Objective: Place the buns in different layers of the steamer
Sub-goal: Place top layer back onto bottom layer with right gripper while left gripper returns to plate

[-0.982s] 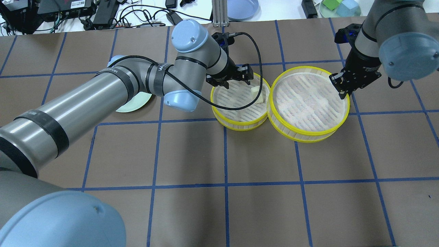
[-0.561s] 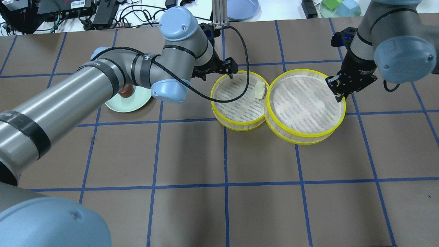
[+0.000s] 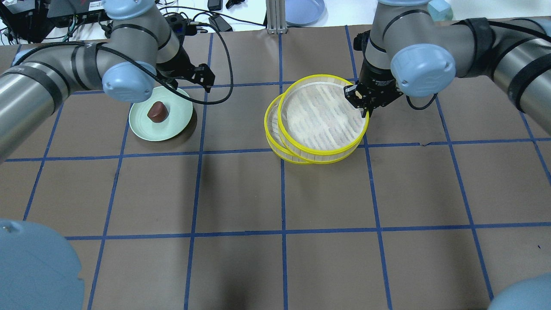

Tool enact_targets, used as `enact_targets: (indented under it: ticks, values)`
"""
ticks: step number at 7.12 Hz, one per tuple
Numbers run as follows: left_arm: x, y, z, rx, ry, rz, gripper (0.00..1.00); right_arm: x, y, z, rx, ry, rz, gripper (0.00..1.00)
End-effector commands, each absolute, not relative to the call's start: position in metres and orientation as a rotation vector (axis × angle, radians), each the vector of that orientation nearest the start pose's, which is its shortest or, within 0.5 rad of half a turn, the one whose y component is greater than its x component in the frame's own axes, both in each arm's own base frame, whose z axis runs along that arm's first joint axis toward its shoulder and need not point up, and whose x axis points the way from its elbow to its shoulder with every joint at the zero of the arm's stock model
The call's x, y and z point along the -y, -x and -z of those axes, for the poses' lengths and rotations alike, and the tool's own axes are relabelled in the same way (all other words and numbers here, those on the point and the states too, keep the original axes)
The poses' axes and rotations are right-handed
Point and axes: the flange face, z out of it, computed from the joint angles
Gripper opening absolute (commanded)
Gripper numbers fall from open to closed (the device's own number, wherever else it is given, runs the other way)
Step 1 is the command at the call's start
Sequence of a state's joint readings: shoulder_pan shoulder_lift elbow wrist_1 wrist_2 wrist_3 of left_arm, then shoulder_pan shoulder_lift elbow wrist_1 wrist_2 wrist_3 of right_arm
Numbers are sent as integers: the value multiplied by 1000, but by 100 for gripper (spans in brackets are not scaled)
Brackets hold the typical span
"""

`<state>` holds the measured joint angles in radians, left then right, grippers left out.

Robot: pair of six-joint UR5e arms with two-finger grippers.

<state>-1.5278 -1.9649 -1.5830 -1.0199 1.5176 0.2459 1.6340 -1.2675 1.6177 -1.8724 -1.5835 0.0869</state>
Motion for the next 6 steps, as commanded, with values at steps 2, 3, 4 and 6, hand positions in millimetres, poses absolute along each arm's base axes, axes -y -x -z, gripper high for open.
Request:
enact_targets:
  ticks: [2,3,4,6]
  values:
    - [648,18,-274,-3066,-456,87,100,591,-184,-297,-3247,-163,-88,0]
    - [653,15,-258,-3066,-456,82,100,594,-188,-292,-3226,-254,-95,0]
    - [659,13,-243,-3046,-509,97,100,595,-194,-293,-3171,-281,-104,0]
    - [662,5,-218,-3069,-503,51,100,591,-203,-289,-3158,-320,-122,0]
